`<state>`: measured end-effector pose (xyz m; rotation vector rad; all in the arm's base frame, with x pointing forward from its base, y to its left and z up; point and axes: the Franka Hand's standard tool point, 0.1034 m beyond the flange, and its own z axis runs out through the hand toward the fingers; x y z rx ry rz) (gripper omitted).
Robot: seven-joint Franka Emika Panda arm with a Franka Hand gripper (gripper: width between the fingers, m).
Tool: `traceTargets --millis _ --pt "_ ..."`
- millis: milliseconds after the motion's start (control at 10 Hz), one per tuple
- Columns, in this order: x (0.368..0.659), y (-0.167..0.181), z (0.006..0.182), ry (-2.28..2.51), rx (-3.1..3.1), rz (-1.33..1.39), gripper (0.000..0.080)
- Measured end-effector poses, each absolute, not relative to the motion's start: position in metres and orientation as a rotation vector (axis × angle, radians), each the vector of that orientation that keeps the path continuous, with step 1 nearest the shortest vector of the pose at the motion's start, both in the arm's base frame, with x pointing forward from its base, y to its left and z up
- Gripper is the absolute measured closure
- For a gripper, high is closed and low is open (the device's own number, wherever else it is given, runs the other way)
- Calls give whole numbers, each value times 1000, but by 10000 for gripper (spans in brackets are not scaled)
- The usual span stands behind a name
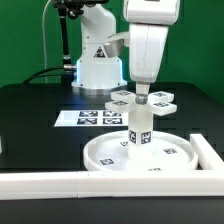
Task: Assemble round table
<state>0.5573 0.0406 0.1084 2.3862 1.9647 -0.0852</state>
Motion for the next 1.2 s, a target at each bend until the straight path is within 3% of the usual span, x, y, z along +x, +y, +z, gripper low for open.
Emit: traceTargets --millis 500,600,700,800,1200 --pt "558 39 103 1949 2400 -97 151" --pt "558 37 103 1943 2404 -97 272" --pt "559 36 104 1942 2405 -96 272" --pt "559 36 104 1941 2406 -96 357" --pt "558 36 103 1777 2531 -101 357"
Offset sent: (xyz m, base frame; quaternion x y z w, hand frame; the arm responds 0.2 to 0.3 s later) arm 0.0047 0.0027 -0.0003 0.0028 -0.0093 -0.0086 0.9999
